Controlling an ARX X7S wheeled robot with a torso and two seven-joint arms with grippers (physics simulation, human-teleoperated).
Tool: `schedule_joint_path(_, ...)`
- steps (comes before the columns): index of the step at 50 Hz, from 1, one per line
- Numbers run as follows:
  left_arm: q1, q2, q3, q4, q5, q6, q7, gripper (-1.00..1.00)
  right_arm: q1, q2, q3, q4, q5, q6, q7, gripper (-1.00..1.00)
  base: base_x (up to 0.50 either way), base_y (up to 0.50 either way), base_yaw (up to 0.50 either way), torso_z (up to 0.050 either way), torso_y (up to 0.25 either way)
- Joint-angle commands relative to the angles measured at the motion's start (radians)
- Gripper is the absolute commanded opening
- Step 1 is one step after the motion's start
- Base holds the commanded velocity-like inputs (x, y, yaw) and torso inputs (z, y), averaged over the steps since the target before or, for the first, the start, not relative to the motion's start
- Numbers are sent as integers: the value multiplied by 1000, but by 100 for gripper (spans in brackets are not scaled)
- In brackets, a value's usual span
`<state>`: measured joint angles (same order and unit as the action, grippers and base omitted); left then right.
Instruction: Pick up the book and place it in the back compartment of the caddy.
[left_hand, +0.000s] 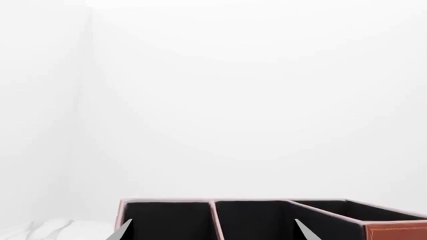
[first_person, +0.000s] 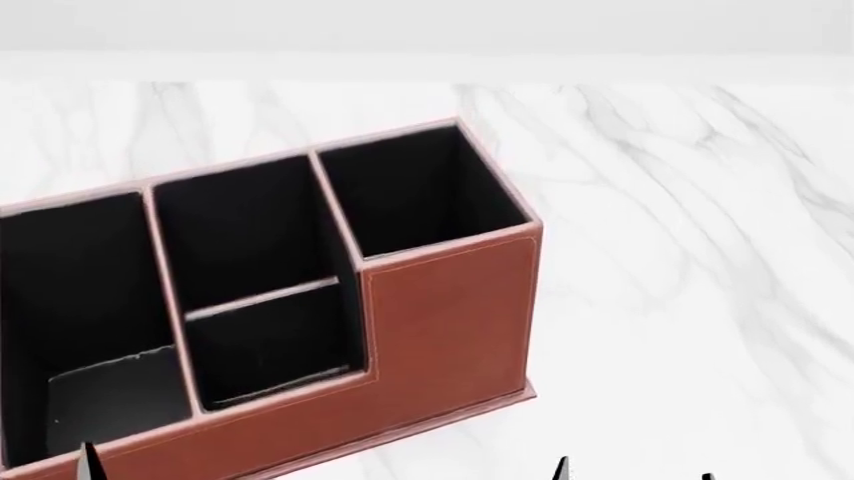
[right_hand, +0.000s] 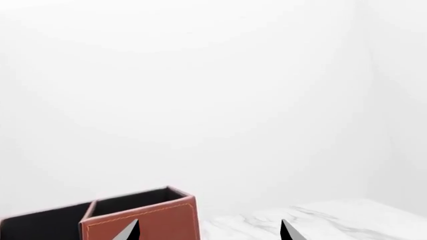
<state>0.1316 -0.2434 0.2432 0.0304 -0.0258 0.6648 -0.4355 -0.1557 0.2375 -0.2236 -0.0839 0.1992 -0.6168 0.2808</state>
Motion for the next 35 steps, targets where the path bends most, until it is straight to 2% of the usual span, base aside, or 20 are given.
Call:
schedule_joint_path(1, 0, -3, 4, 1, -1, 0, -5, 100, 2, 3, -4, 2, 10, -5, 2, 100, 109, 0, 0, 0, 0)
schedule_joint_path(19, -4, -9, 7, 0, -5, 0, -15, 100, 4, -1, -3, 11, -13, -17, 19, 100, 0, 6, 0, 0, 0)
schedule_joint_path(35, -3, -13, 12, 2, -5, -4, -21, 100, 5, 6, -9, 11, 1, -21, 21, 100, 0, 336, 0, 0, 0)
